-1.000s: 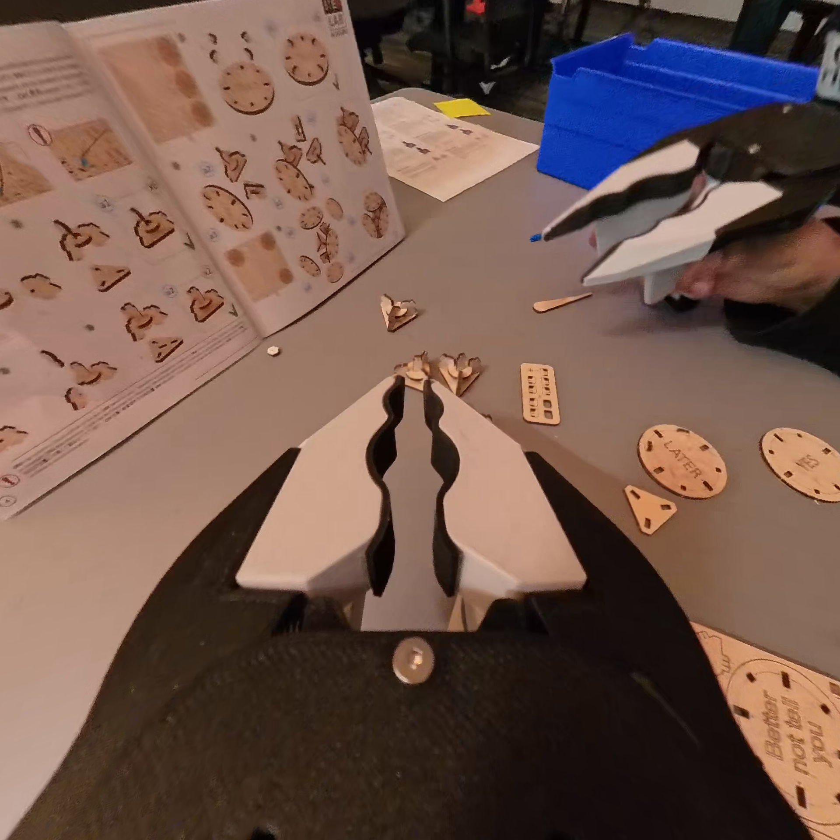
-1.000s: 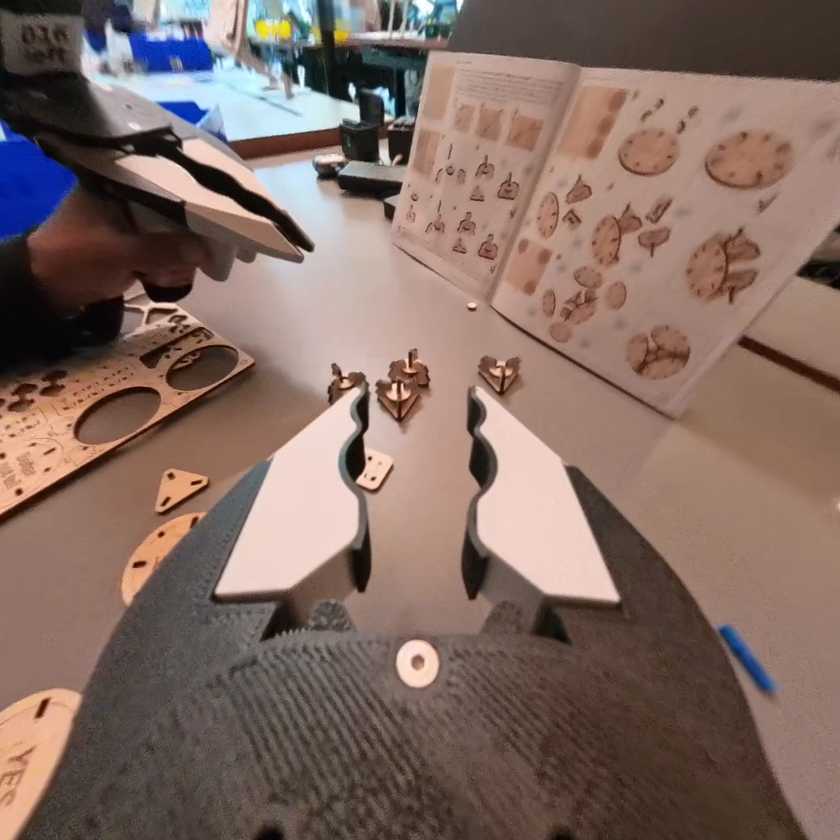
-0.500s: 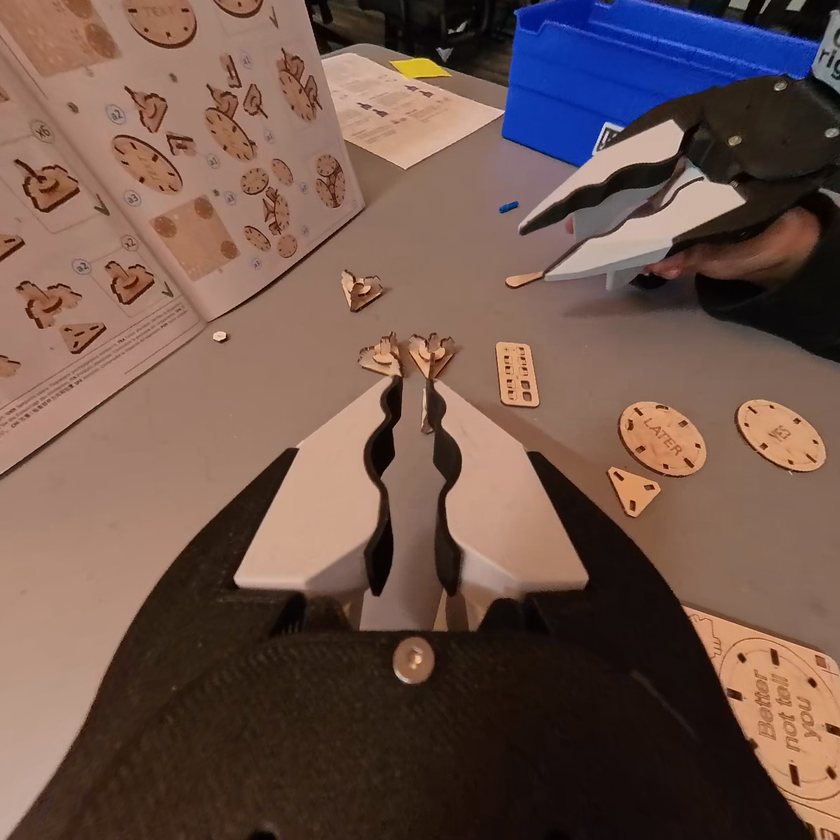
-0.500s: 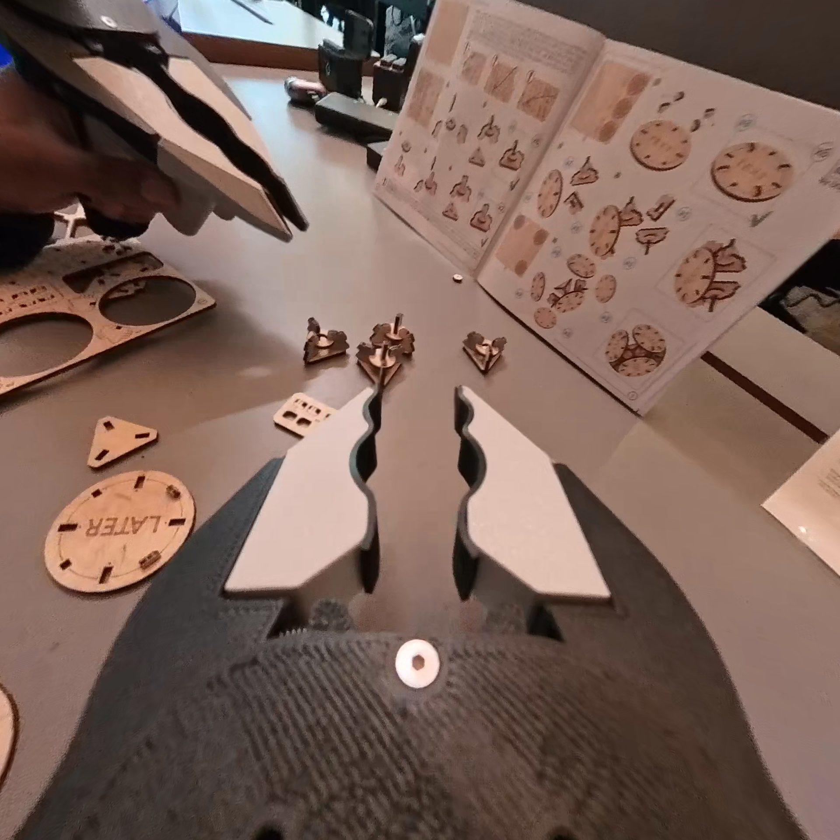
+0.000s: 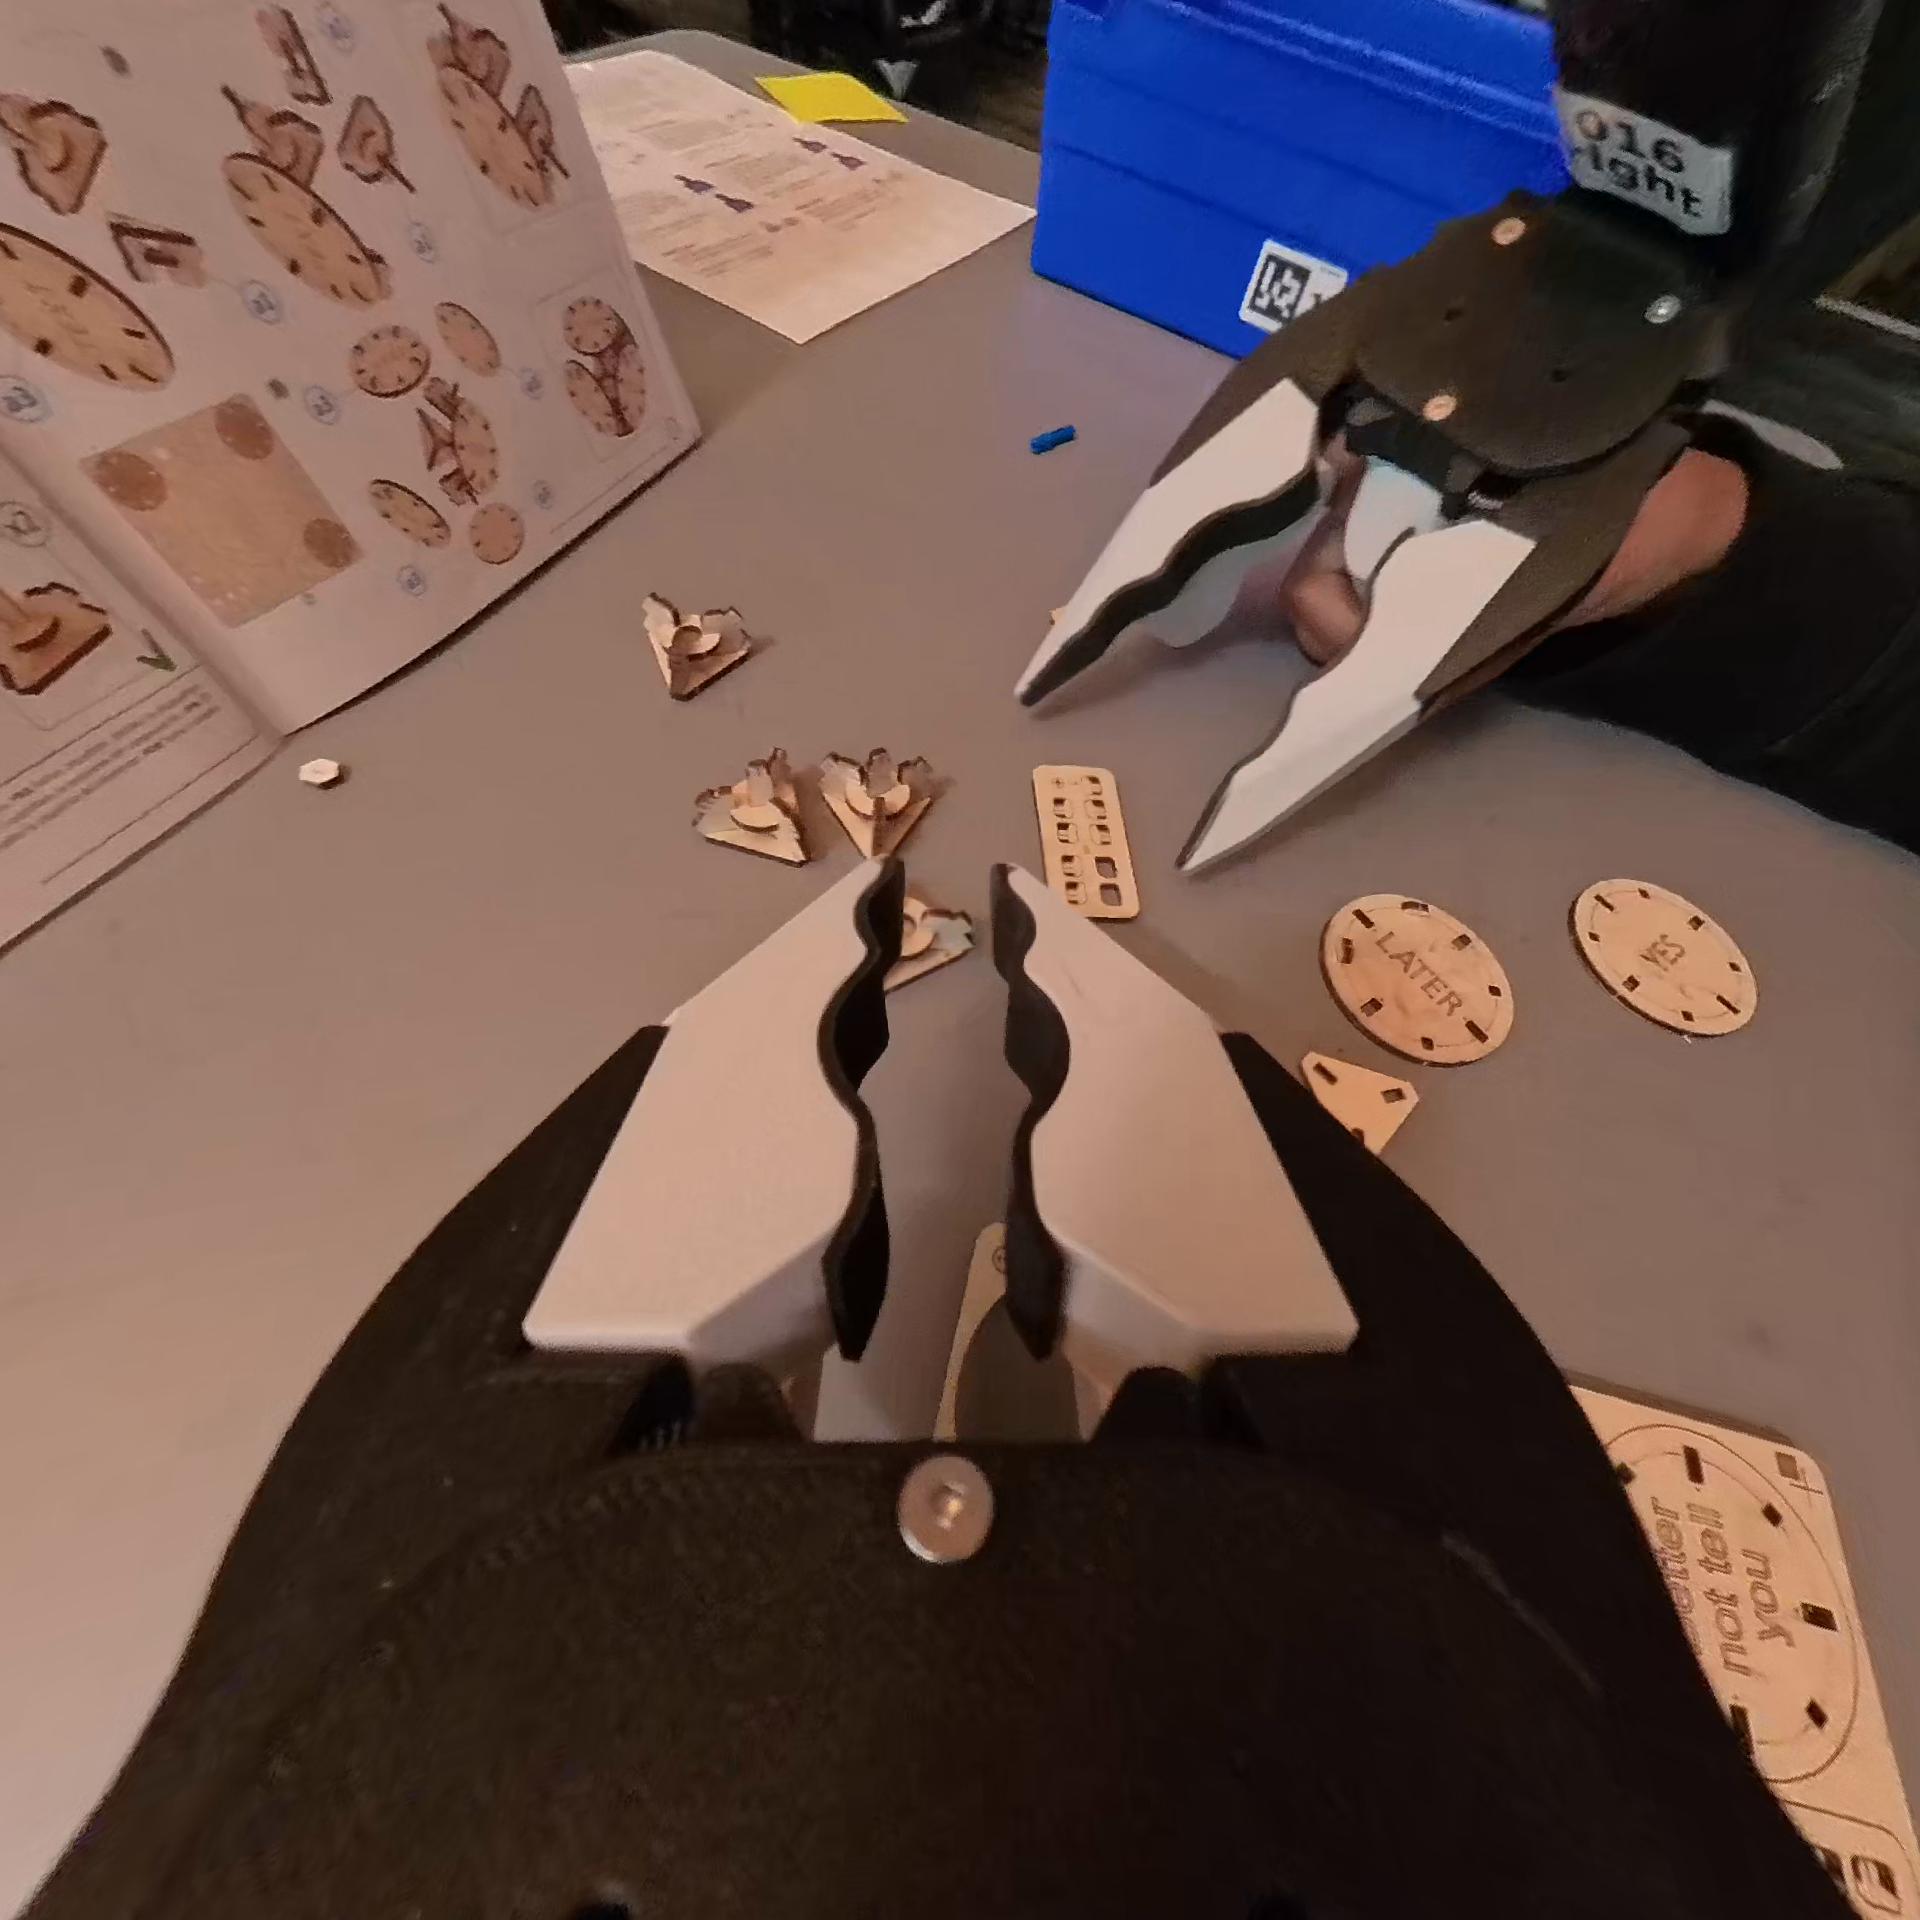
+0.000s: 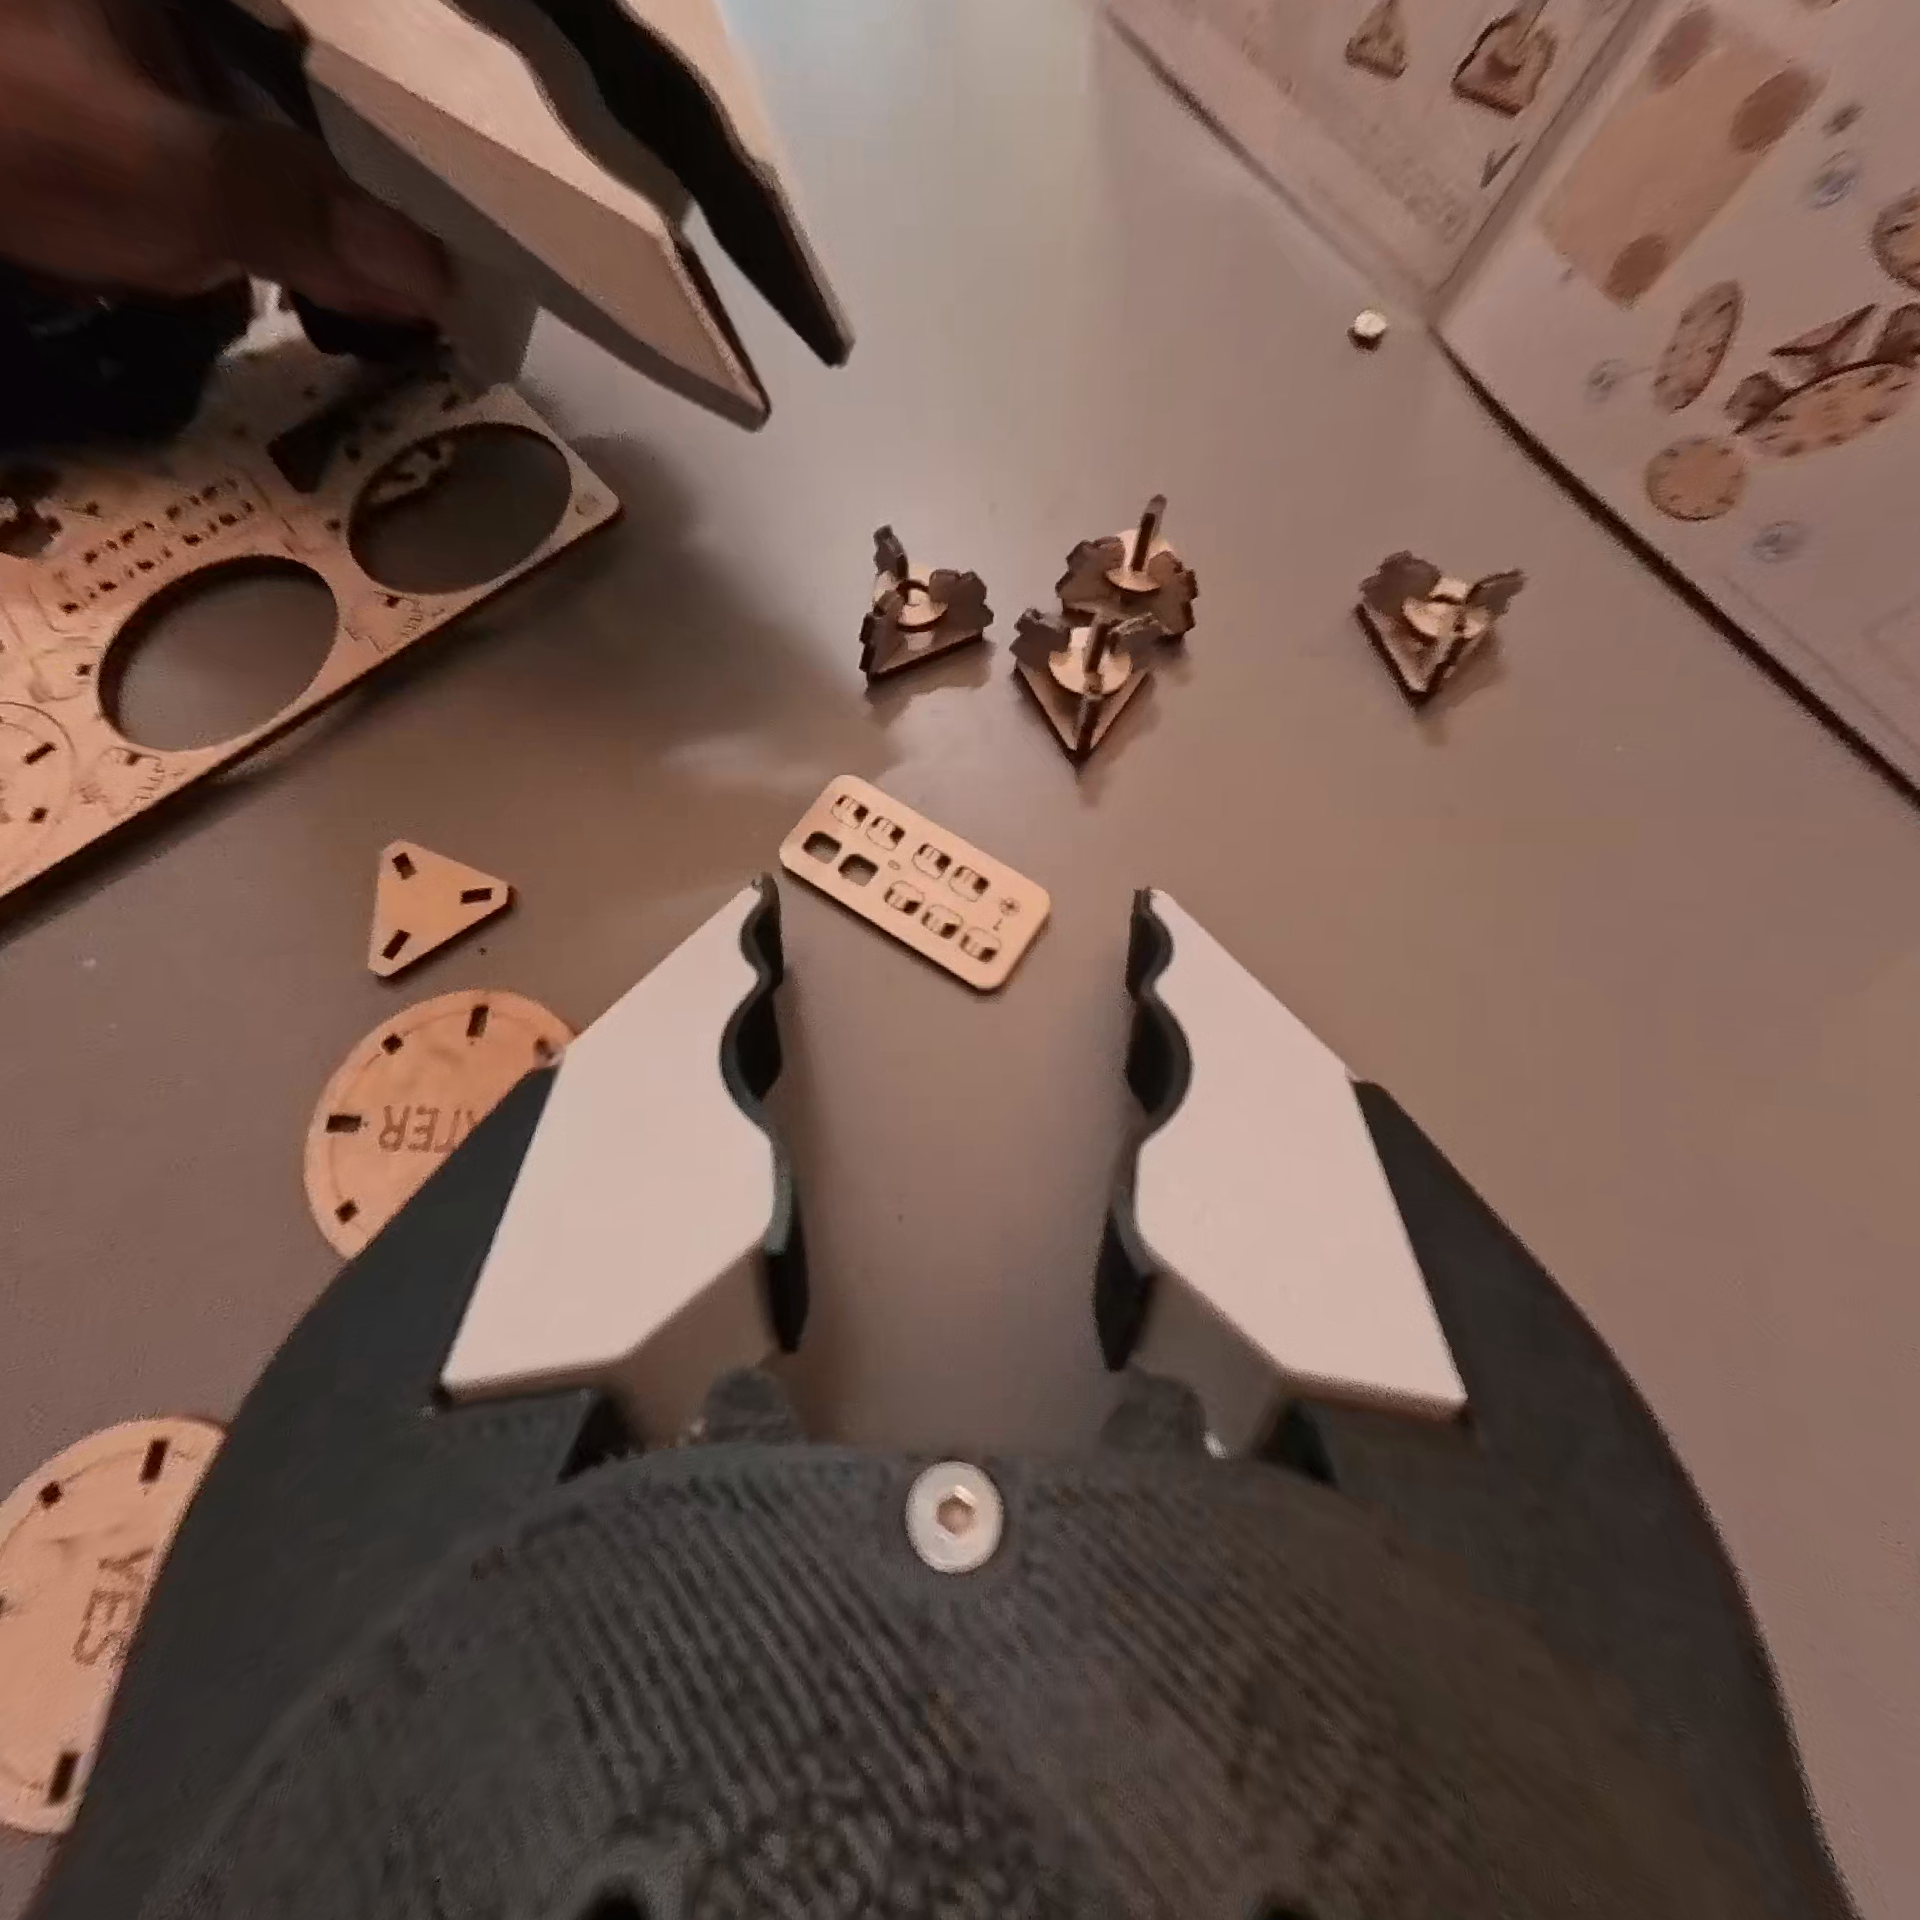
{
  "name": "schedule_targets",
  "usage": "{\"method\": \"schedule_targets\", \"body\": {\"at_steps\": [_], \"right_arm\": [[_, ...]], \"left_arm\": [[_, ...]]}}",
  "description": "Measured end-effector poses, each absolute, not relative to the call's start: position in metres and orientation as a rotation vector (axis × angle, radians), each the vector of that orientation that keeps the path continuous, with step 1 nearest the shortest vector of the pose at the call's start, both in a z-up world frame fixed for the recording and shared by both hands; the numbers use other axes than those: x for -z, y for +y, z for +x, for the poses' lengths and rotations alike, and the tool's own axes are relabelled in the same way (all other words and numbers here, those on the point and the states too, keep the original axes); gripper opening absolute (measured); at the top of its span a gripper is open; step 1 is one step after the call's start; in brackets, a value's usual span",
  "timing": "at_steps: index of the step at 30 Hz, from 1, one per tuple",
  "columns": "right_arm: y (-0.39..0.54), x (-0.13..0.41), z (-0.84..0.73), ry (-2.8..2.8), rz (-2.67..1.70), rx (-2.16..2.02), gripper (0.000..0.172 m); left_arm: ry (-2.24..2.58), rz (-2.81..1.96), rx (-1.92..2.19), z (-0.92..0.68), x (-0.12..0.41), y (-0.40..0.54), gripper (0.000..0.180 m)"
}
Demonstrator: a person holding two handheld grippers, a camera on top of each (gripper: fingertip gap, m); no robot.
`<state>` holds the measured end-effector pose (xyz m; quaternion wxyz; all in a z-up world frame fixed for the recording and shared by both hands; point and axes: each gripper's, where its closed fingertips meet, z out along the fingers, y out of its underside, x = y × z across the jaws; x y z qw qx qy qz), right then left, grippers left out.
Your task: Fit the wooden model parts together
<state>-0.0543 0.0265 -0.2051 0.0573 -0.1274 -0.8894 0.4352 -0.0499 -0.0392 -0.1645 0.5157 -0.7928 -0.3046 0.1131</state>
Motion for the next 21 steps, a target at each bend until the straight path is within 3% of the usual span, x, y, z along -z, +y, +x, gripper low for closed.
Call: {"method": "schedule_targets", "body": {"at_steps": [2,3,5,6,13,21], "right_arm": [[0.019,0.216,-0.055,-2.752,-0.369,-1.231,0.074],[0.015,0.216,-0.055,-2.745,-0.340,-1.228,0.069],[0.013,0.214,-0.050,-2.754,-0.306,-1.245,0.037],[0.013,0.214,-0.050,-2.746,-0.304,-1.243,0.029],[0.016,0.200,-0.046,-2.531,-0.070,-1.226,0.028],[0.013,0.128,-0.027,-2.101,0.121,-1.540,0.028]], "left_arm": [[-0.722,-1.917,-0.261,-0.048,0.166,-0.035,0.016],[-0.718,-1.919,-0.263,-0.047,0.166,-0.034,0.017],[-0.713,-1.925,-0.275,-0.047,0.165,-0.034,0.018],[-0.710,-1.924,-0.282,-0.047,0.163,-0.034,0.019],[-0.712,-1.777,-0.211,-0.049,0.130,-0.026,0.035],[-0.821,-1.485,0.511,-0.033,0.104,0.023,0.047]]}}
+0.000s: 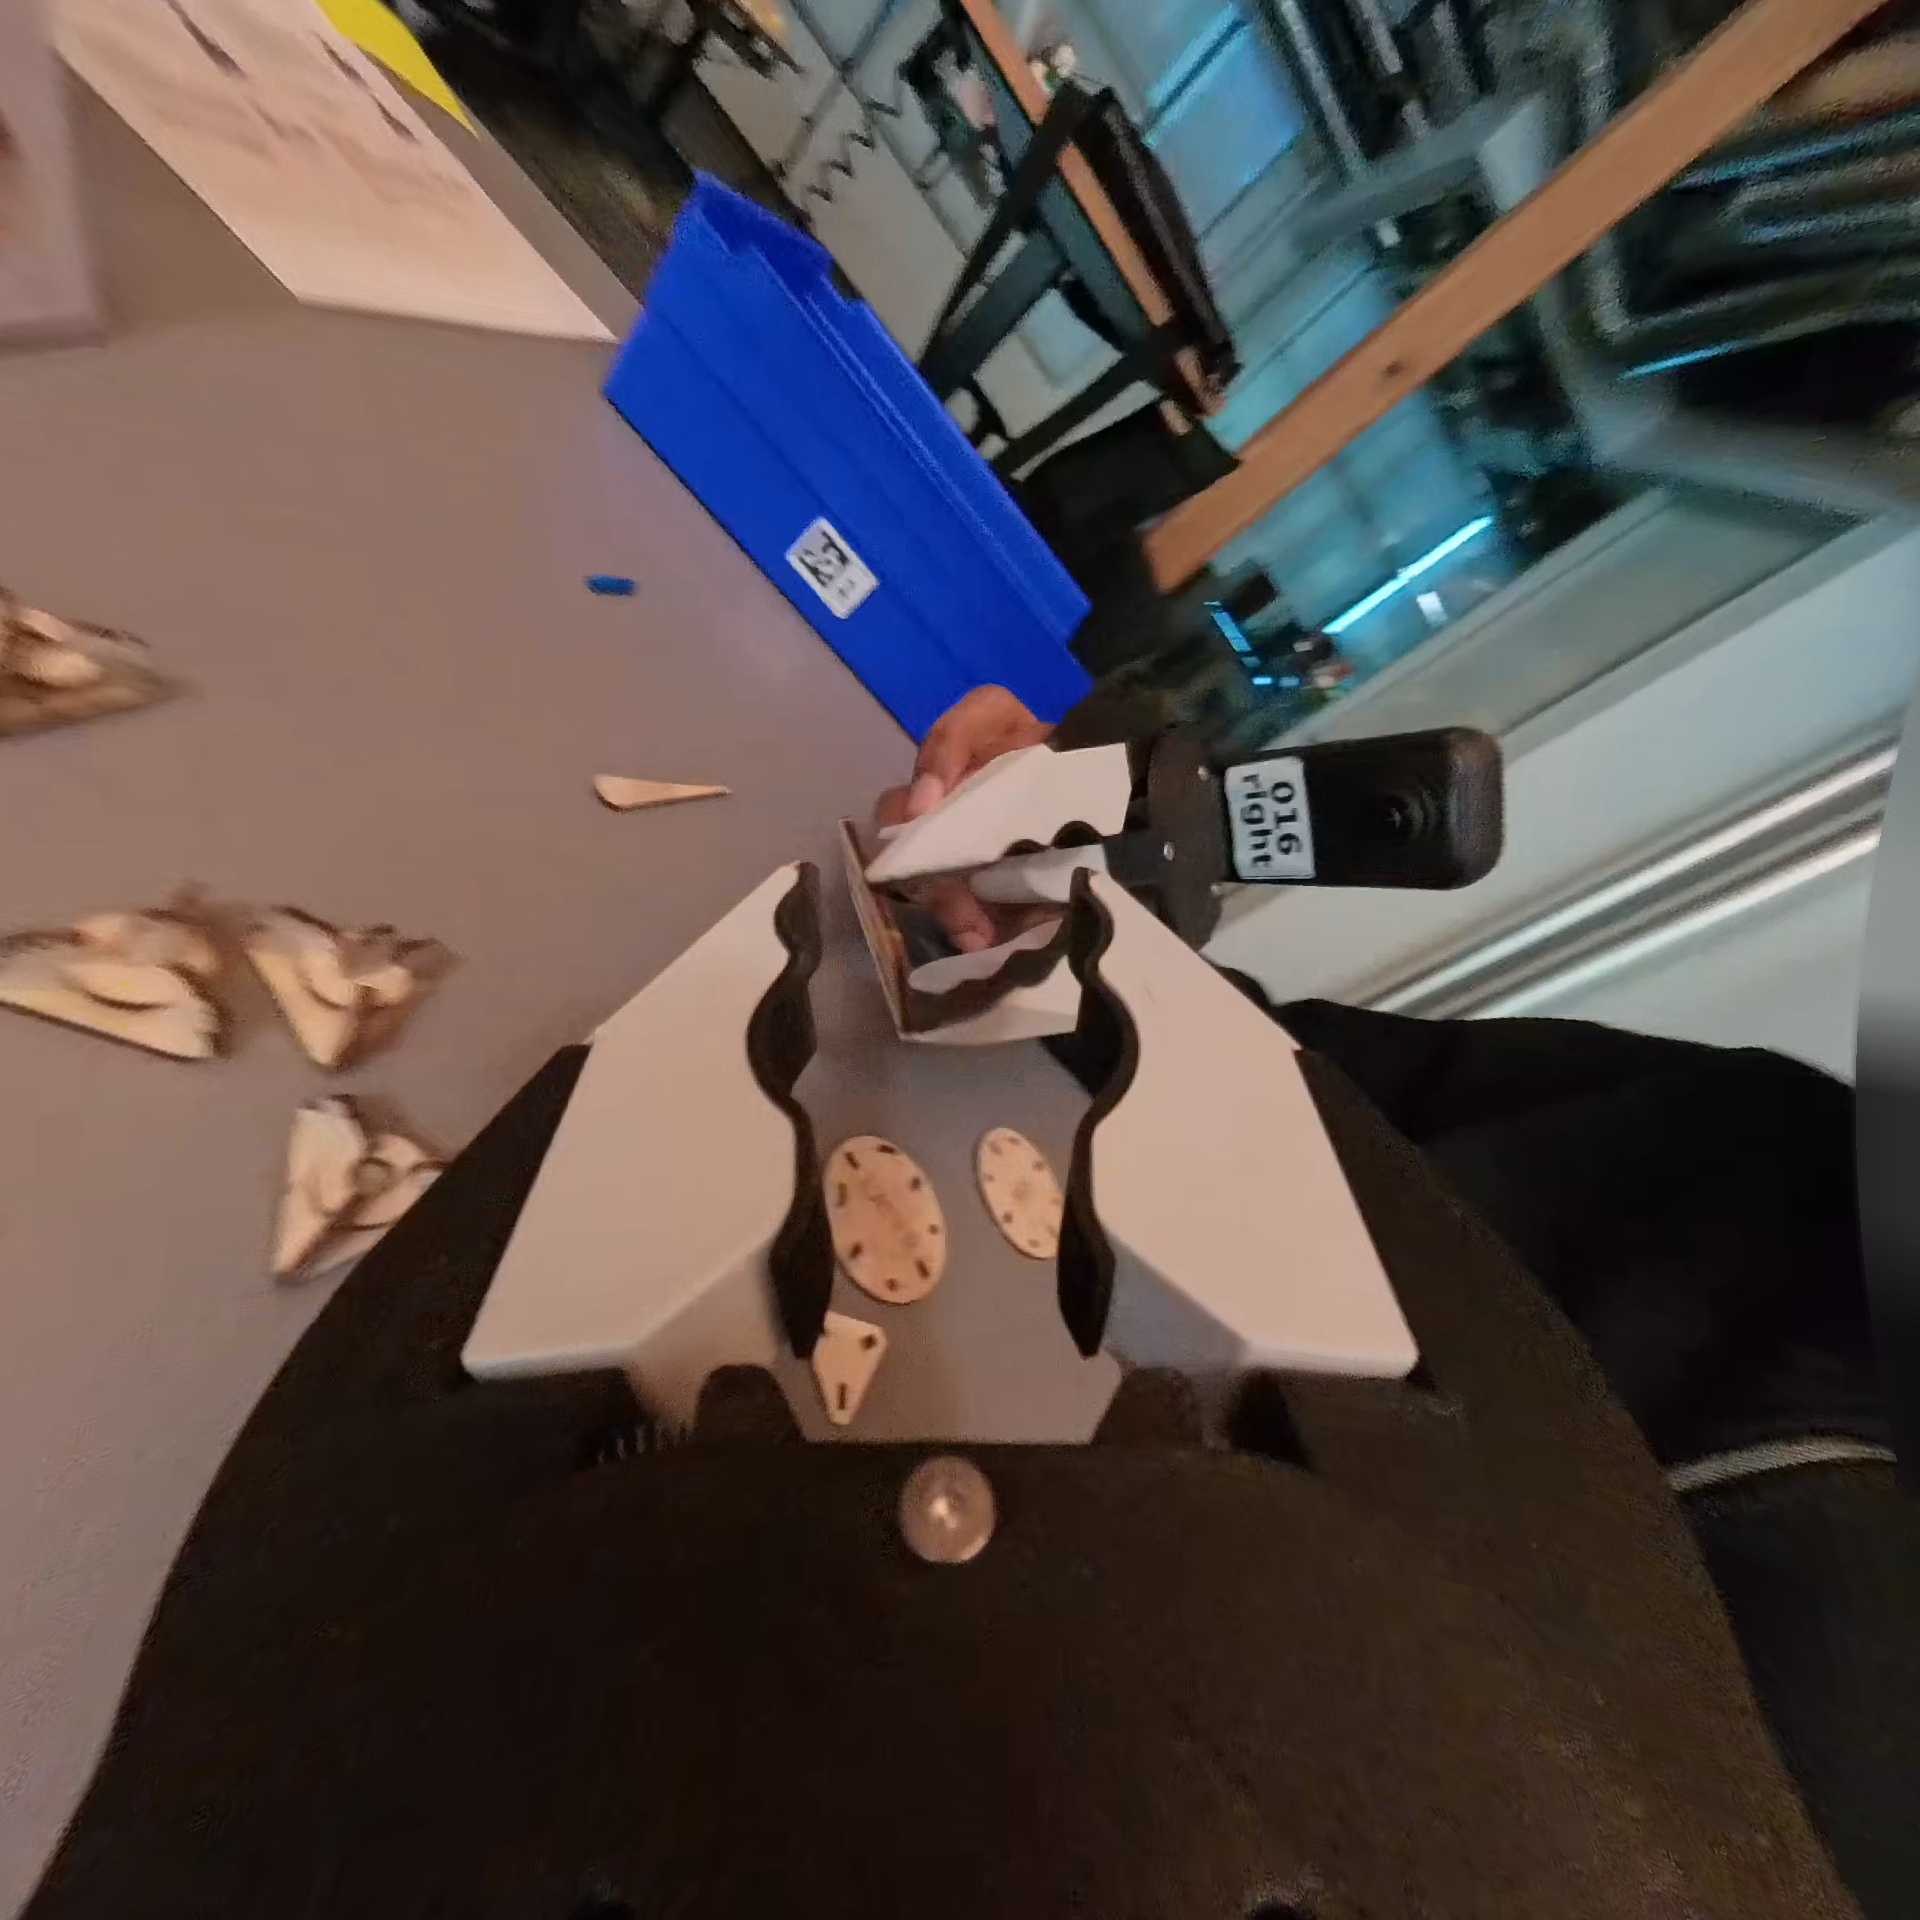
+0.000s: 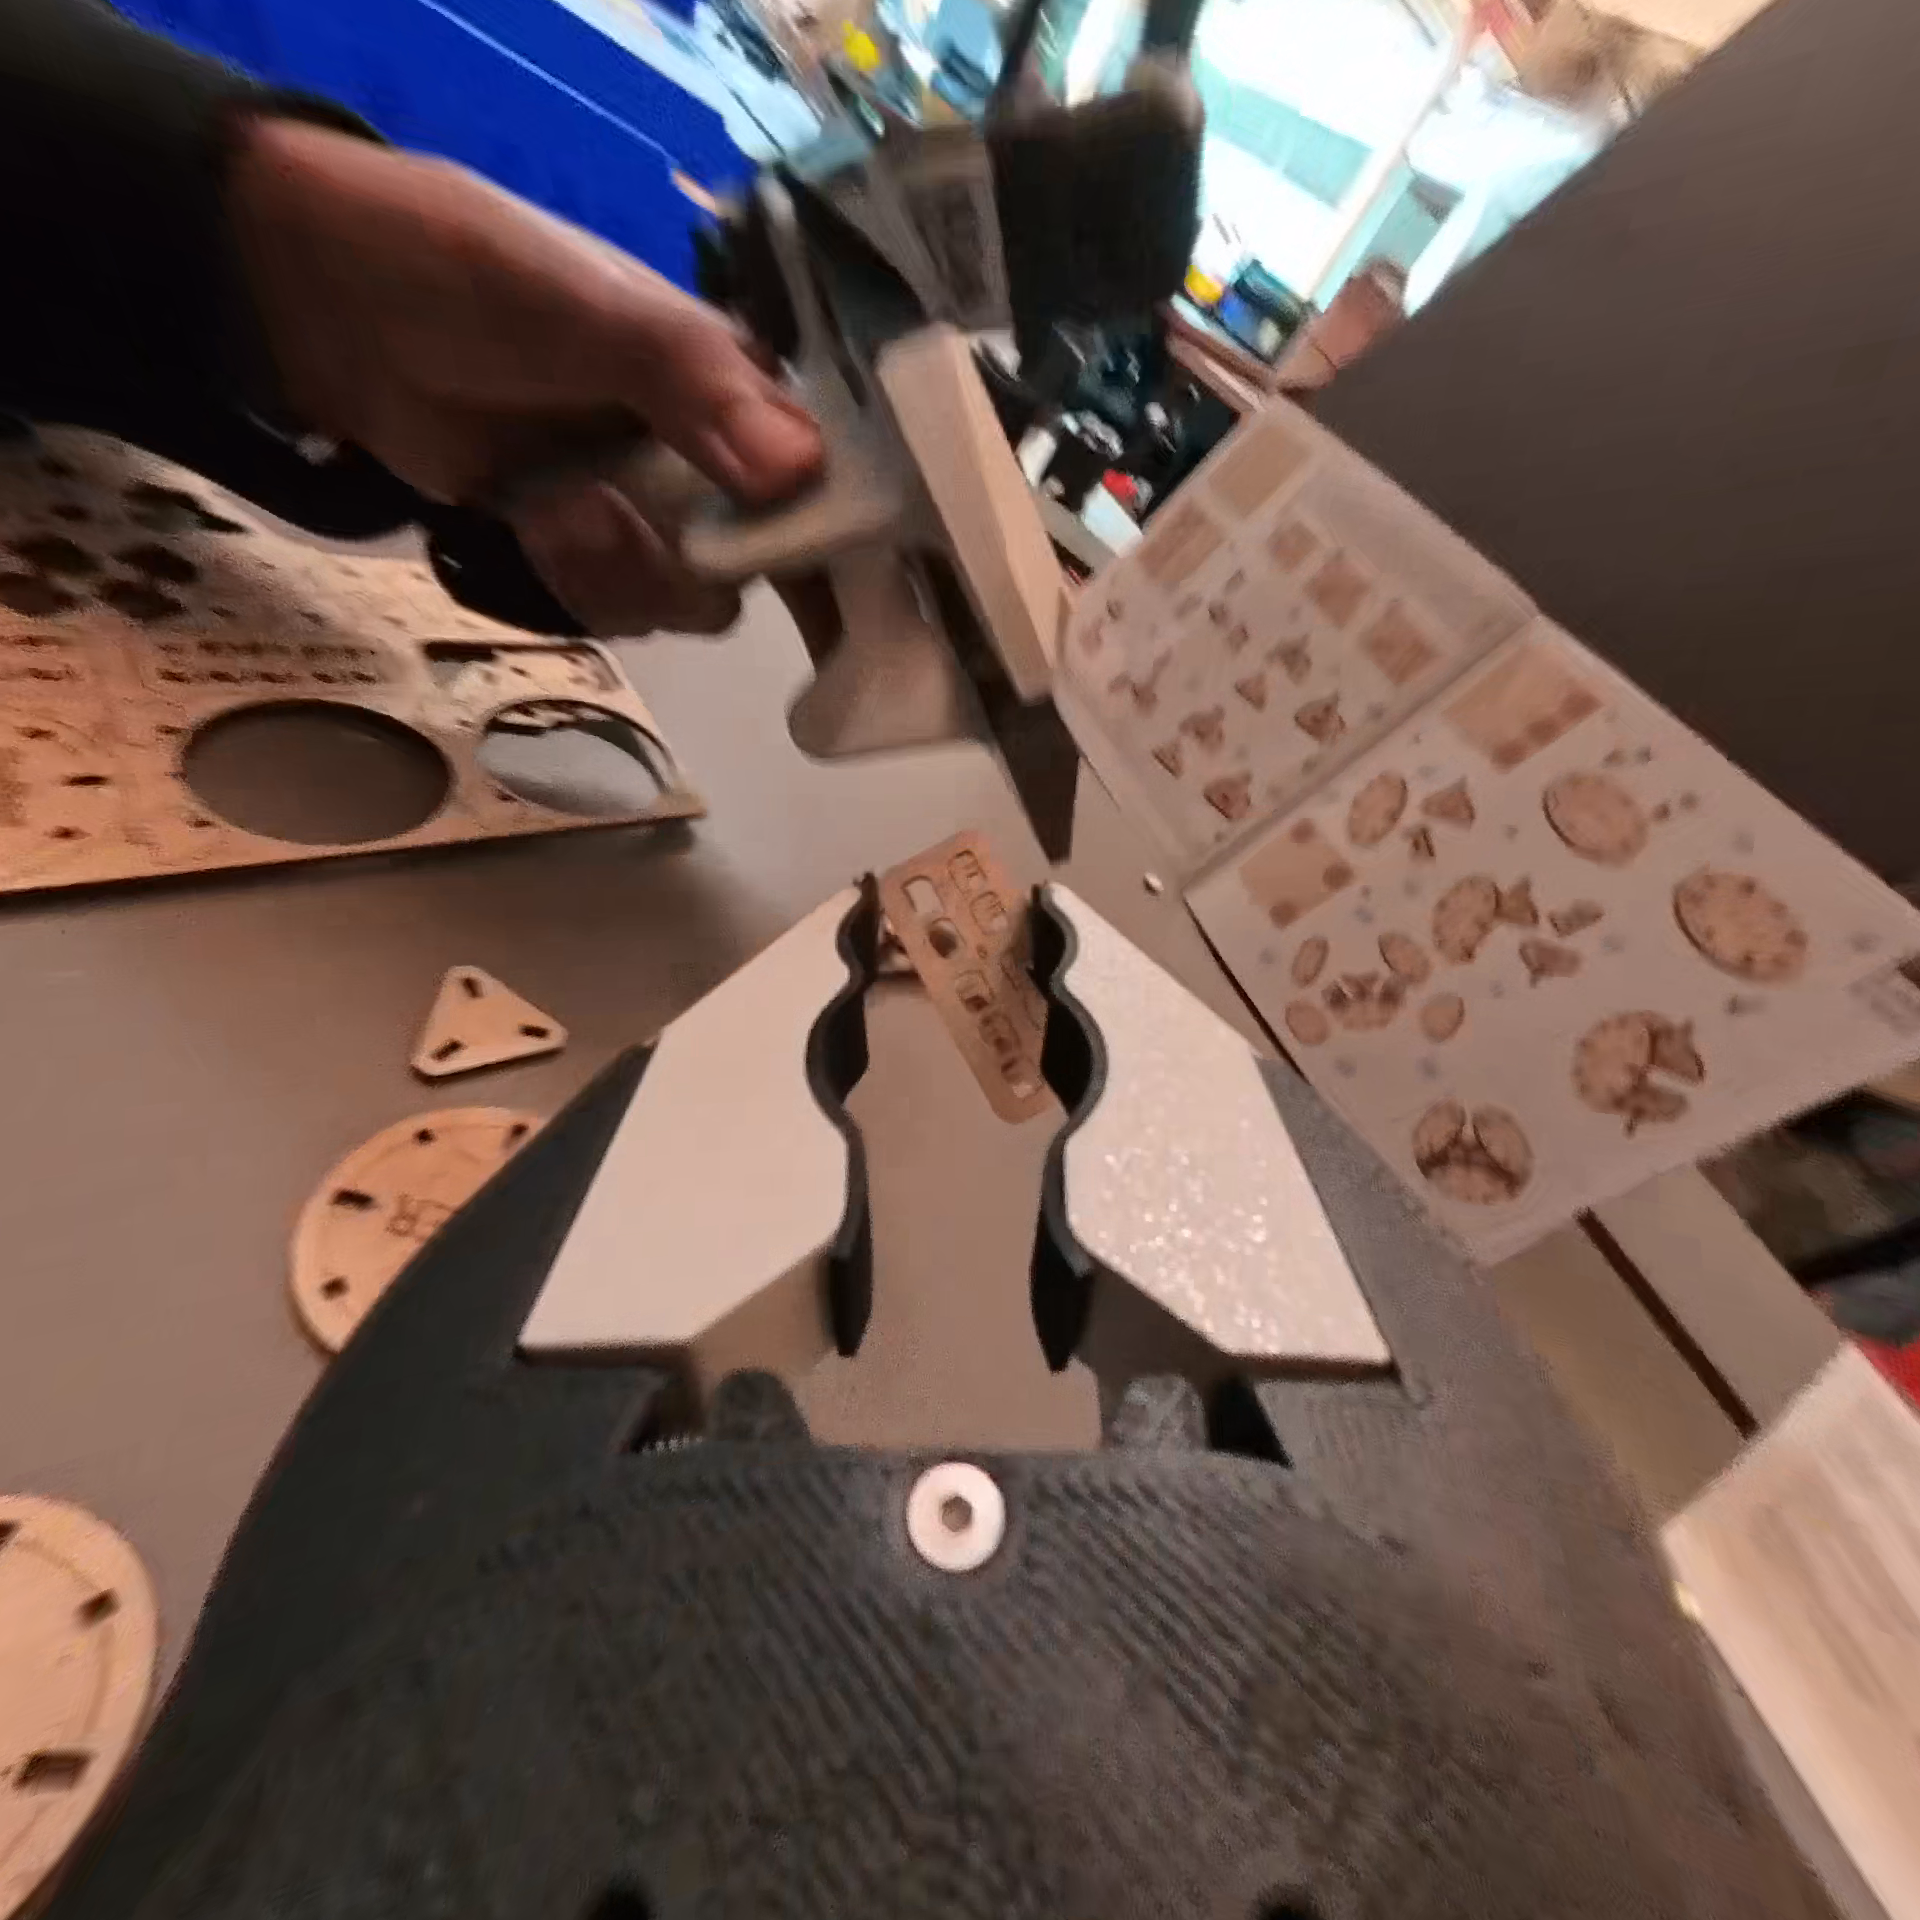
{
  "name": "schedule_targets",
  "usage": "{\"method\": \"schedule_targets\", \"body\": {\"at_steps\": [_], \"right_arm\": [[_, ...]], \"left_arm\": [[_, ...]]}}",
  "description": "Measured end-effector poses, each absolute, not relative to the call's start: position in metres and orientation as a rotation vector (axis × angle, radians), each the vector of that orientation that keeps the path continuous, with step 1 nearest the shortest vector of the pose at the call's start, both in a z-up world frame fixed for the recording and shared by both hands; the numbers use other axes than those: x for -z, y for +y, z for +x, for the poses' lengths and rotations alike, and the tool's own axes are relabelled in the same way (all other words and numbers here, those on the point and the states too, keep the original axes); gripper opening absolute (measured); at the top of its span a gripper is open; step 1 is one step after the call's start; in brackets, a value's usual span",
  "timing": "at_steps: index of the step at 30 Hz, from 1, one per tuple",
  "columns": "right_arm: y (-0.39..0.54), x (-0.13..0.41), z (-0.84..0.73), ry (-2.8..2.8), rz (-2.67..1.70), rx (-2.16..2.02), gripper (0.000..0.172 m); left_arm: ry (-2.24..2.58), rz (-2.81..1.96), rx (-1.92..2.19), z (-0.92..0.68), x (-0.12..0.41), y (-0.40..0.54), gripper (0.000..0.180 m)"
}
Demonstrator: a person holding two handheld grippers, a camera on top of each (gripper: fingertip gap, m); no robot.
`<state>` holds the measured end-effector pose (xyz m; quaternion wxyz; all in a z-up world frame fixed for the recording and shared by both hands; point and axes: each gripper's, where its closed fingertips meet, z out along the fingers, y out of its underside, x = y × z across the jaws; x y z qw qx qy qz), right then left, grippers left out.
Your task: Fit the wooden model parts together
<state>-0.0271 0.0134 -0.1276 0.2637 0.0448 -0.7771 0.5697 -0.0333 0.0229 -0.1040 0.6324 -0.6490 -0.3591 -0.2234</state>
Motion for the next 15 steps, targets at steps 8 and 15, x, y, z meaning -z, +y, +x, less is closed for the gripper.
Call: {"method": "schedule_targets", "body": {"at_steps": [8,15], "right_arm": [[0.003,0.125,0.001,-2.050,0.333,-1.594,0.027],[0.005,0.115,-0.001,-2.007,0.279,-1.711,0.026]], "left_arm": [[-0.780,-1.348,0.900,-0.007,0.115,0.027,0.013],[-0.740,-1.357,1.012,0.005,0.118,0.026,0.001]]}}
